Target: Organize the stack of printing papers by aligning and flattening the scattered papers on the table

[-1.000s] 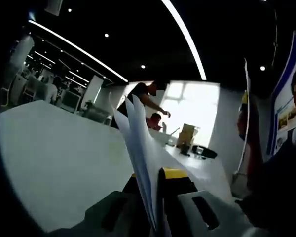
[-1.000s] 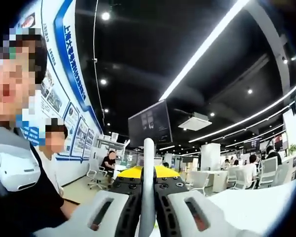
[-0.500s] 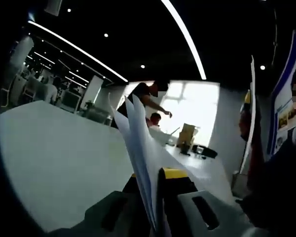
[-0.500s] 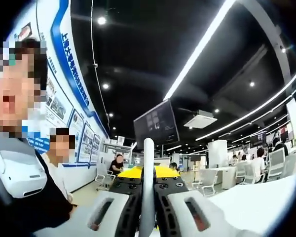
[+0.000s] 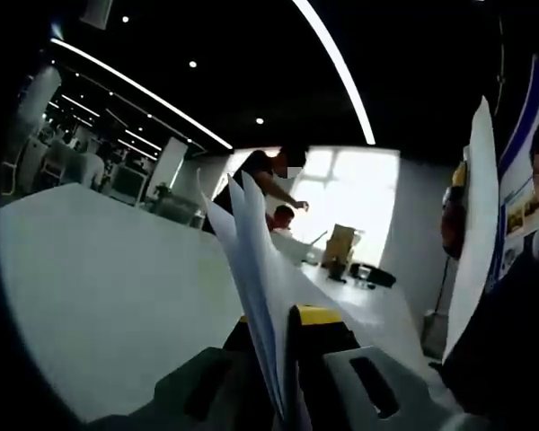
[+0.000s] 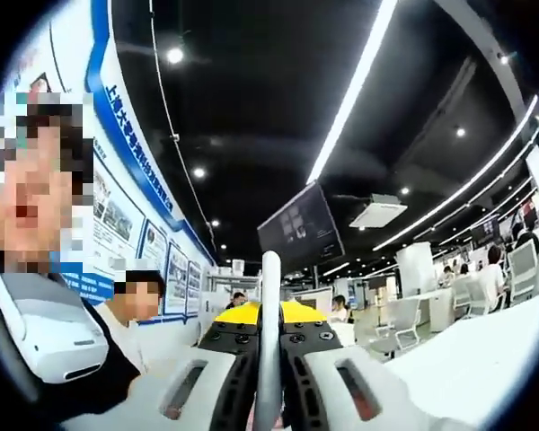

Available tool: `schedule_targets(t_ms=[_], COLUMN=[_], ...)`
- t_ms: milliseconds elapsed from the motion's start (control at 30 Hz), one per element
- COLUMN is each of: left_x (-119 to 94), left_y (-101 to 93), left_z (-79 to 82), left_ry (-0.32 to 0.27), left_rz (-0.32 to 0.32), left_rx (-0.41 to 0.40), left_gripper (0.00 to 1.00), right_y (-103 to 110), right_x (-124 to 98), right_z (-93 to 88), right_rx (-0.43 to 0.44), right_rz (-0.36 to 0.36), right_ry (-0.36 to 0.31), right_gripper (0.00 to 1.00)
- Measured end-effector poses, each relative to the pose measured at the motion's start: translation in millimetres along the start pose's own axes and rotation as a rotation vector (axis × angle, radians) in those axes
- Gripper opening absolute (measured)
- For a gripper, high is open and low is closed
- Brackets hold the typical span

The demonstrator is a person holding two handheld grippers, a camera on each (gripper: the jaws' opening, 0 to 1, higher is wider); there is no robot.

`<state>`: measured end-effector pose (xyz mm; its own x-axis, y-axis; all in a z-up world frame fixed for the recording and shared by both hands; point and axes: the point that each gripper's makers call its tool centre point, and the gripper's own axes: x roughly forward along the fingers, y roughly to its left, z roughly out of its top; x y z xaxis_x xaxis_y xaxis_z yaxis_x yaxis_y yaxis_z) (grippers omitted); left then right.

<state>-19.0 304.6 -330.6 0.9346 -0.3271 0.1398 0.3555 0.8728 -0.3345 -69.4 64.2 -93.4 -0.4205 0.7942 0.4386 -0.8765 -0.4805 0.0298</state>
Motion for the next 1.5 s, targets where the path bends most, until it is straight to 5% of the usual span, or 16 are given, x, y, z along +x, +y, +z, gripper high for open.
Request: schedule_targets(t_ms=[200, 700, 1500], left_x=[0.0, -0.2, 0.6], left_y=[-0.5, -2.1, -1.2], left_z=[-0.4, -1.1, -1.5], left_ry=[0.000, 0.001, 0.002], left_rz=[0.001, -0.001, -0.002], left_rx=[0.003, 0.007, 0.013], left_gripper=[0.07, 0.07, 0.07], right_y=[-11.0, -77.6, -173.4], right_x=[-2.2, -22.3, -59.5], right_z=[-7.7, -50.1, -102.4], right_rx=[0.053, 0.174, 0.250], right_rz=[-0.015, -0.157, -0.392], right_ry=[-0.008, 0.009, 0.062], right_gripper=[0.02, 0.01, 0.01])
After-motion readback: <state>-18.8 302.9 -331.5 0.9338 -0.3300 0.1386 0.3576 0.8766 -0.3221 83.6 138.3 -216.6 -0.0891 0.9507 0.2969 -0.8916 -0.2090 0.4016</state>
